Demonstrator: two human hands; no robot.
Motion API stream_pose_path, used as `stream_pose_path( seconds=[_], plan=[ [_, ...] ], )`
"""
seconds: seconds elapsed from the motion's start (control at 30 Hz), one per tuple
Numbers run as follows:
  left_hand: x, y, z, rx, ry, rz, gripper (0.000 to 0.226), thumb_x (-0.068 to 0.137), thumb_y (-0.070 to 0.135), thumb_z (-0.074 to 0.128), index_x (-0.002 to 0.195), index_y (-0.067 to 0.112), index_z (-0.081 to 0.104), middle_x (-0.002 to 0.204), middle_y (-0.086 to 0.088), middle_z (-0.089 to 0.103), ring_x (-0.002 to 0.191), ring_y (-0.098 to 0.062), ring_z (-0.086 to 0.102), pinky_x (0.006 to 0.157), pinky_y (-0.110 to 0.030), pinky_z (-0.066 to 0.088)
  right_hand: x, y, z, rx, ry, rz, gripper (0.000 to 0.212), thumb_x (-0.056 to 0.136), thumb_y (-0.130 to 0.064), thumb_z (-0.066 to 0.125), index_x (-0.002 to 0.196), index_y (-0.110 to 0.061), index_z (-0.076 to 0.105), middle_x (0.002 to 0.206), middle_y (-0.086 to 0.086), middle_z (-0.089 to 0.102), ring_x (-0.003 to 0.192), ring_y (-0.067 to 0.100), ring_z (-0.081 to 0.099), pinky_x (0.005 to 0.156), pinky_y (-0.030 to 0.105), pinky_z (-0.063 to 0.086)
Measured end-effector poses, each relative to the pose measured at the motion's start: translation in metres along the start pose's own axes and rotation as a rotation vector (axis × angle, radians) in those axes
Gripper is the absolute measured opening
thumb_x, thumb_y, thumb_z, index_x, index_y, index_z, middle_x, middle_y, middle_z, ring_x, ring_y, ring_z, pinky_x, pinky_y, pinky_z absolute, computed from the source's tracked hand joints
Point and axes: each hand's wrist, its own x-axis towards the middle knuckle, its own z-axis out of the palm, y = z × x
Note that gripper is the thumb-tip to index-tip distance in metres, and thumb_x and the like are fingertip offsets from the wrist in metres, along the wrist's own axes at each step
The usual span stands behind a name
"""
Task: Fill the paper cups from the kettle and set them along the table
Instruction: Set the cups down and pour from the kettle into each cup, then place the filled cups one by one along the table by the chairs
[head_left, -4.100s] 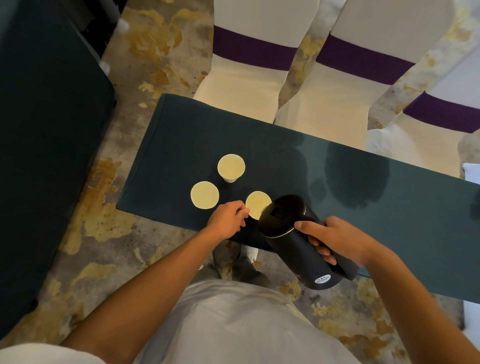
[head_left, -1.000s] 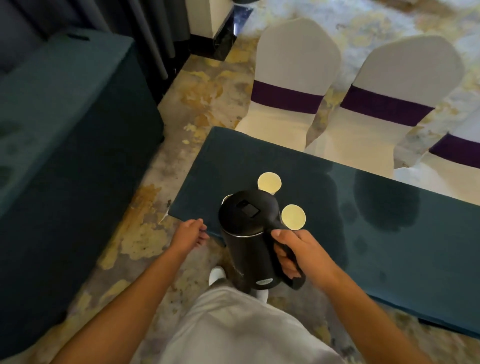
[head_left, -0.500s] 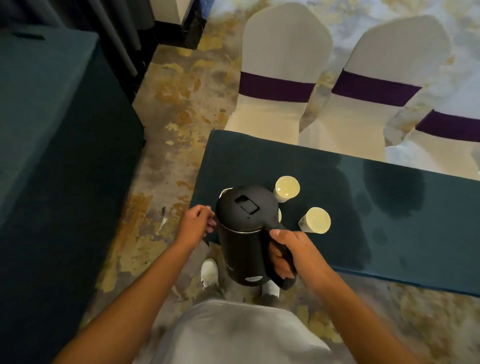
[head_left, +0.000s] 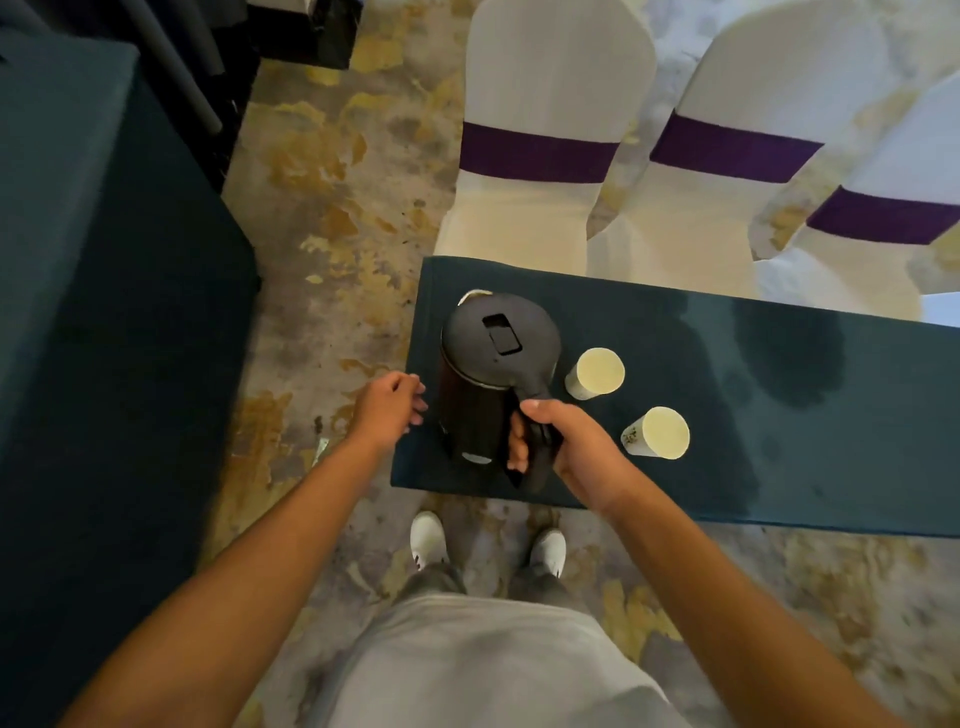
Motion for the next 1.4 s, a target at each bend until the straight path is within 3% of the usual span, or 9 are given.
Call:
stream_pose_path(
  seconds=[0.23,0.5,0.73,0.83,0.9,1.0,1.07,1.23,1.4],
  plan=[
    [-0.001,-0.009,0.004,0.031,-0.026,0.029,0.026,0.104,0.025,0.045,0.087,0.017,0.063,0.076,-0.004,0.066,0.058,-0.016,0.059,0.055,-0.028,0.044,0.04,-0.007,0.008,0.258,0.025,0.03,0.026,0.102,-0.02,0.051,0.091,-0.002,0.067,0.086,0.015,0.069,0.086,0.028,0.069,0.083,0.035,0.059],
    [-0.013,-0.019,0.018,0.053,-0.044,0.024,0.024,0.104,0.02,0.042,0.097,0.011,0.064,0.078,-0.005,0.065,0.061,-0.018,0.059,0.057,-0.029,0.046,0.054,0.016,0.009,0.141,-0.01,0.057,0.023,0.103,-0.006,0.051,0.118,0.005,0.064,0.12,0.029,0.066,0.117,0.037,0.065,0.106,0.037,0.05],
    [-0.026,-0.044,0.038,0.096,-0.079,-0.031,0.024,0.104,0.019,0.042,0.088,0.02,0.059,0.08,-0.008,0.066,0.06,-0.021,0.06,0.055,-0.03,0.044,0.043,0.03,0.004,0.051,-0.008,0.059,0.022,0.099,0.0,0.056,0.118,0.003,0.066,0.124,0.029,0.067,0.117,0.029,0.065,0.091,0.018,0.051],
    [-0.03,-0.051,0.045,0.107,-0.053,-0.048,0.021,0.105,0.022,0.043,0.092,0.019,0.06,0.077,-0.007,0.066,0.058,-0.021,0.06,0.055,-0.03,0.045,0.043,0.03,0.006,0.011,0.025,0.065,0.017,0.098,-0.003,0.058,0.113,-0.001,0.067,0.119,0.025,0.069,0.117,0.03,0.064,0.102,0.028,0.049],
    [-0.033,-0.056,0.047,0.107,-0.032,-0.058,0.018,0.105,0.021,0.043,0.096,0.019,0.059,0.076,-0.007,0.067,0.056,-0.021,0.06,0.054,-0.03,0.046,0.041,0.03,0.007,-0.123,0.065,0.102,0.017,0.097,-0.015,0.065,0.113,-0.011,0.07,0.121,0.017,0.072,0.116,0.024,0.065,0.1,0.032,0.047],
    [-0.042,-0.065,0.051,0.097,-0.019,-0.104,0.013,0.105,0.016,0.044,0.1,0.013,0.056,0.074,-0.011,0.065,0.055,-0.022,0.058,0.044,-0.023,0.046,0.03,0.025,-0.001,-0.37,0.122,0.128,0.029,0.096,-0.041,0.066,0.12,-0.024,0.066,0.112,-0.004,0.069,0.1,0.005,0.061,0.078,0.021,0.044],
    [-0.048,-0.073,0.055,0.082,-0.019,-0.16,0.012,0.104,0.011,0.047,0.094,0.01,0.054,0.07,-0.013,0.063,0.053,-0.022,0.054,0.035,-0.018,0.041,0.019,0.024,-0.015,-0.412,0.221,0.087,0.037,0.097,-0.042,0.064,0.128,-0.022,0.062,0.113,-0.008,0.066,0.1,0.006,0.062,0.074,0.018,0.044],
    [-0.067,-0.089,0.082,0.138,-0.12,-0.211,0.018,0.102,0.01,0.051,0.086,0.008,0.058,0.065,-0.01,0.062,0.048,-0.017,0.053,0.037,-0.018,0.039,-0.03,0.036,-0.072,-0.694,0.477,-0.286,0.045,0.091,-0.031,0.06,0.134,-0.018,0.057,0.131,-0.003,0.063,0.118,0.013,0.056,0.096,0.028,0.043],
    [-0.086,-0.093,0.127,0.152,-0.128,-0.186,0.017,0.102,0.012,0.048,0.092,0.007,0.062,0.073,-0.011,0.067,0.055,-0.019,0.057,0.05,-0.027,0.042,-0.072,0.053,-0.141,-0.753,0.535,-0.29,0.037,0.096,-0.026,0.061,0.133,-0.022,0.059,0.13,-0.01,0.06,0.11,0.008,0.055,0.091,0.027,0.046]
  ],
)
